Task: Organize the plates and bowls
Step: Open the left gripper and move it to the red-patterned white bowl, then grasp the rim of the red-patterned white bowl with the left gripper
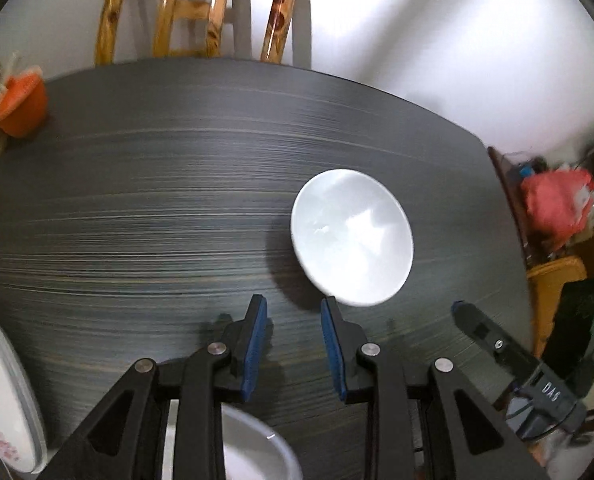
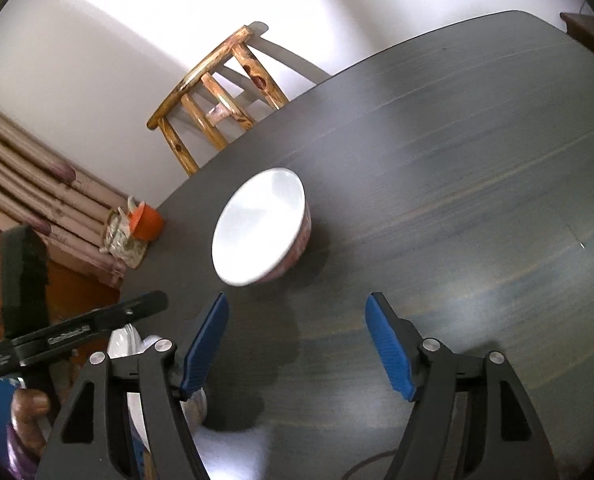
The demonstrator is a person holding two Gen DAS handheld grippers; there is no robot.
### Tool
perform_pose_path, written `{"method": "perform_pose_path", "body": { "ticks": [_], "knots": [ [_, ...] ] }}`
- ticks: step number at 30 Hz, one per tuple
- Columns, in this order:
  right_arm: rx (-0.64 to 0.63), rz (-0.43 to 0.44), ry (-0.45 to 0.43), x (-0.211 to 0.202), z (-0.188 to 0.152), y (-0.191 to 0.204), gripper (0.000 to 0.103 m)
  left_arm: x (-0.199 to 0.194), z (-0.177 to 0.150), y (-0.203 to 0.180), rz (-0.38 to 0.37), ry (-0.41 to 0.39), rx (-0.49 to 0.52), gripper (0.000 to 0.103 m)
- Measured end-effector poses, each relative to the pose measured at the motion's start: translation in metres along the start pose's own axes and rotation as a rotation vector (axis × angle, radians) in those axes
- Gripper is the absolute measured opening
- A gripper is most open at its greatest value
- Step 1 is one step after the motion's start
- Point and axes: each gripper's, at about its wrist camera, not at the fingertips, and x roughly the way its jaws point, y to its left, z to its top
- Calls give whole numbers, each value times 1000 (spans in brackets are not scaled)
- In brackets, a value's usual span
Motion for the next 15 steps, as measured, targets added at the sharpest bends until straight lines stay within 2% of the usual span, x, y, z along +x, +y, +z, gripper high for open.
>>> {"method": "perform_pose_path", "body": {
  "ticks": [7, 15],
  "knots": [
    [3, 4, 18, 19, 28, 4, 69, 29, 24, 1, -56, 61, -37, 28],
    [12, 7, 54, 44, 50, 3, 69, 47, 34, 12, -46, 88, -67, 28]
  ]
}}
